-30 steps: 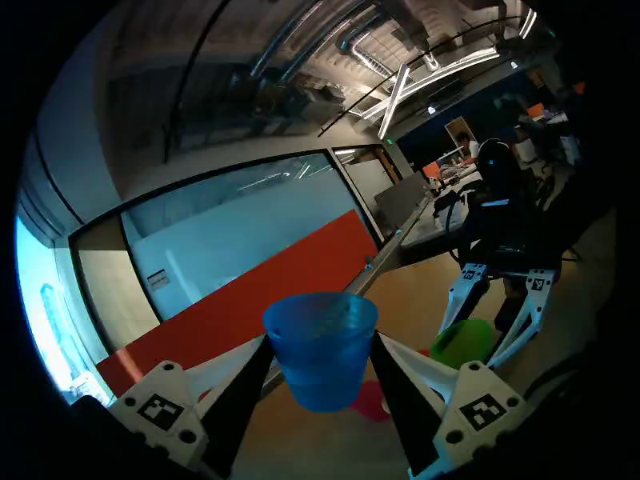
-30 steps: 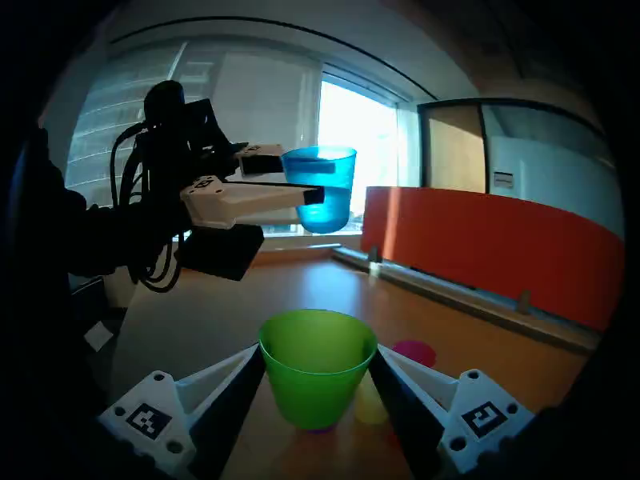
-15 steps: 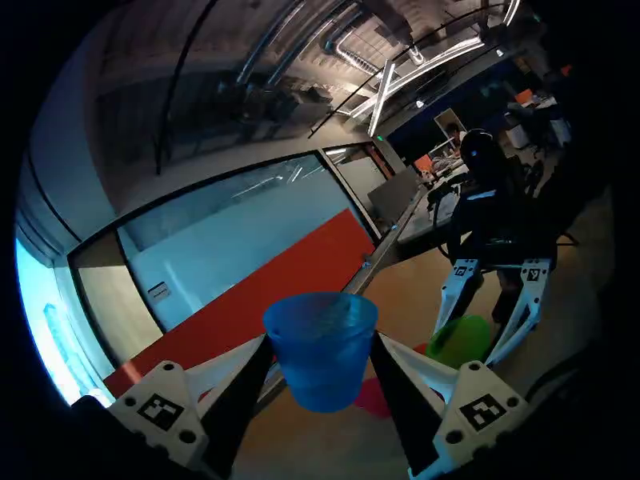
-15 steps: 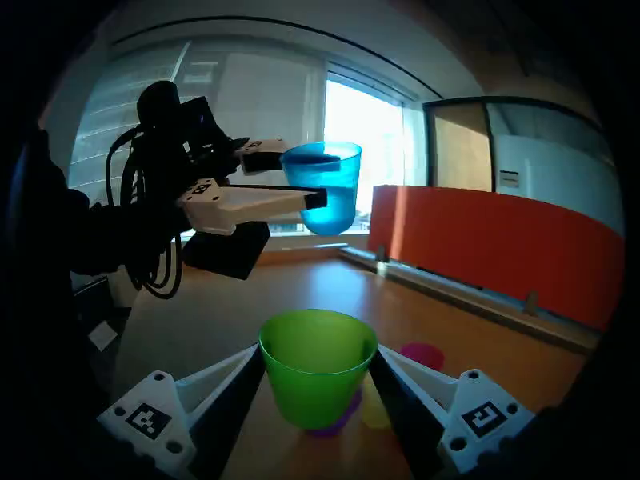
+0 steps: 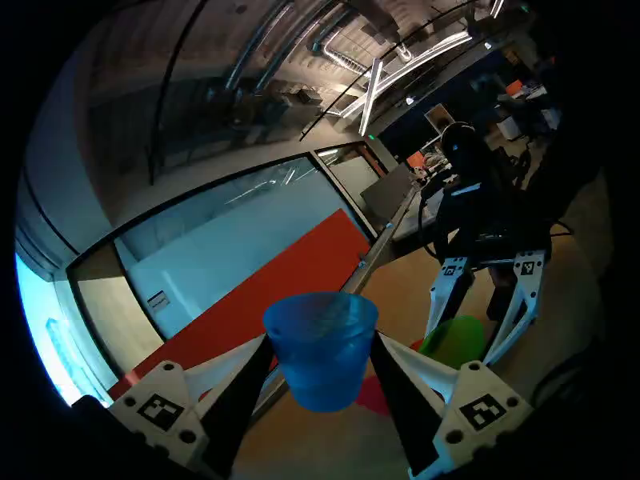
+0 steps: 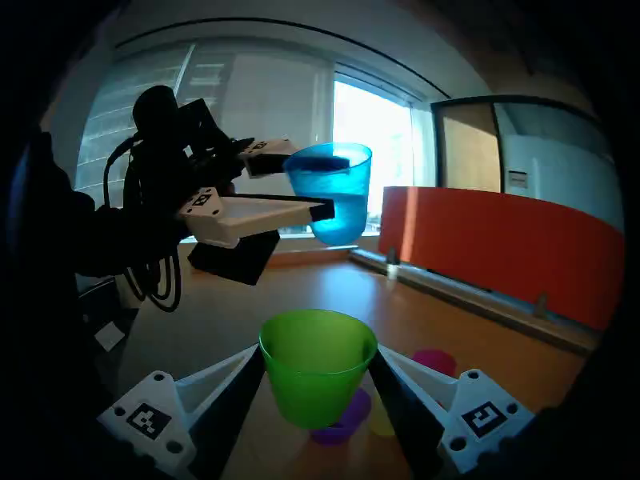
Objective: Pour water
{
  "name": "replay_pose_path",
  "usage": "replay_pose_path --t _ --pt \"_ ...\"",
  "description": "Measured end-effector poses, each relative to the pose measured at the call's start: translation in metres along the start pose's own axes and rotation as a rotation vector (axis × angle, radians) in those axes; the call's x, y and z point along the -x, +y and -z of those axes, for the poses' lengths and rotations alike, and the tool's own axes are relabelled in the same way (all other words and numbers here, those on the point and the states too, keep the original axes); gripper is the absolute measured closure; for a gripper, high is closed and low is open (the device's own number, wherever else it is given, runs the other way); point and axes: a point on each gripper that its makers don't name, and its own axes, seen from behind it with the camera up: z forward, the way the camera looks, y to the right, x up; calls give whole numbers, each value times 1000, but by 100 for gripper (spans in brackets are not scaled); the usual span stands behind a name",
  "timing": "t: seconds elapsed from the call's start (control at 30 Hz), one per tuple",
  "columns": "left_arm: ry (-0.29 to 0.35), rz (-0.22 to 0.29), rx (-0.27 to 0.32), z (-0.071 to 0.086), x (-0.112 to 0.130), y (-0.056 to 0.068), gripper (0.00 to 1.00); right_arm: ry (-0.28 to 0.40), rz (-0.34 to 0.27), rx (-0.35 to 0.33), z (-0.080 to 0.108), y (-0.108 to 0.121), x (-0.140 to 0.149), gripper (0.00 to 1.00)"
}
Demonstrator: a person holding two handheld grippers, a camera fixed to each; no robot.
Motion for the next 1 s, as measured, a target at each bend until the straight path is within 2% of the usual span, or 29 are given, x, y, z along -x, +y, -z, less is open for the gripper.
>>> replay_pose_path --t 0.27,0.5,1.0 --pt "2 -24 0 2 1 -1 17 -4 8 -14 -4 -3 -2 9" --pt "4 -70 5 4 -1 1 17 -1 5 -27 -7 -3 -1 9" --pt "10 -129 -4 6 -7 -1 17 -2 21 -56 -6 -8 -7 10"
